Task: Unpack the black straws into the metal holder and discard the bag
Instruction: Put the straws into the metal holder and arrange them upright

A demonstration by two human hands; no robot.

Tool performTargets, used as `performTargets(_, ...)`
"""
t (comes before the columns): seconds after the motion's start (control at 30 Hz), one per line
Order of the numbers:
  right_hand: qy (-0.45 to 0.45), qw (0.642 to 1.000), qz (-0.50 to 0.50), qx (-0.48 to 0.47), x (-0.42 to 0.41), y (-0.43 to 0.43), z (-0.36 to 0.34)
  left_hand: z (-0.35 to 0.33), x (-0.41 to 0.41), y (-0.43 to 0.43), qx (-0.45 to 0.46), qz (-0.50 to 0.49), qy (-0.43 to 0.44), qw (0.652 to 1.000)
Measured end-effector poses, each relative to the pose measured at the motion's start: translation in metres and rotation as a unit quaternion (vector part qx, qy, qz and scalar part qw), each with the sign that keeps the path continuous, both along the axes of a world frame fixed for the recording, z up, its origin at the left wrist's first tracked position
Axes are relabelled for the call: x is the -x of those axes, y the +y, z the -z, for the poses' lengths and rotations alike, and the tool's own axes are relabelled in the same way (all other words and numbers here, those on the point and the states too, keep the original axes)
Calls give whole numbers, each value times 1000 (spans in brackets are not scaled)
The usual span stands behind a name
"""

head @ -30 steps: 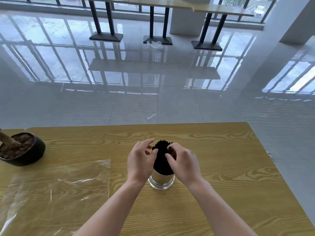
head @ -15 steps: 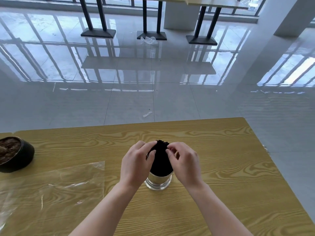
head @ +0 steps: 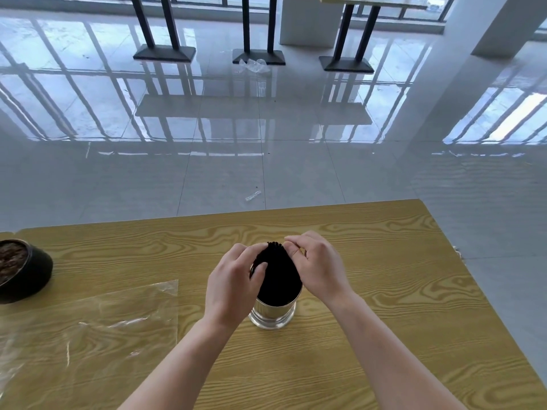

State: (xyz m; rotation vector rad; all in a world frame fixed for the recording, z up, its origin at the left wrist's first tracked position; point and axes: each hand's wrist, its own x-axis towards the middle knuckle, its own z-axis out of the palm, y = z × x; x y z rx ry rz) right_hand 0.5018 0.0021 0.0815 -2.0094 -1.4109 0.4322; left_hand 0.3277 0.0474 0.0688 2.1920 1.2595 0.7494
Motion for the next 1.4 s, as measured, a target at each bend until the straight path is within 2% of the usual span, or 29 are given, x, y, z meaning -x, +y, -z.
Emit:
performTargets(0.13, 4, 999, -17, 31, 0, 7, -4, 0, 0, -1, 8, -4, -7, 1000)
performTargets(0.5, 16, 1000, -9, 11, -3, 14, -13, -1, 1, -4, 24, -23, -32, 999)
performTargets(0.93, -1, 985, -123, 123, -11, 28, -26, -3, 2, -4, 42, -25, -50, 998)
performTargets(1.2, 13, 991, -114, 75, -11, 33, -23, -3, 2, -3, 39, -21, -49, 998)
performTargets(1.4, 27, 994, -103, -7, -12, 30, -33, -3, 3, -3, 39, -19, -50, 998)
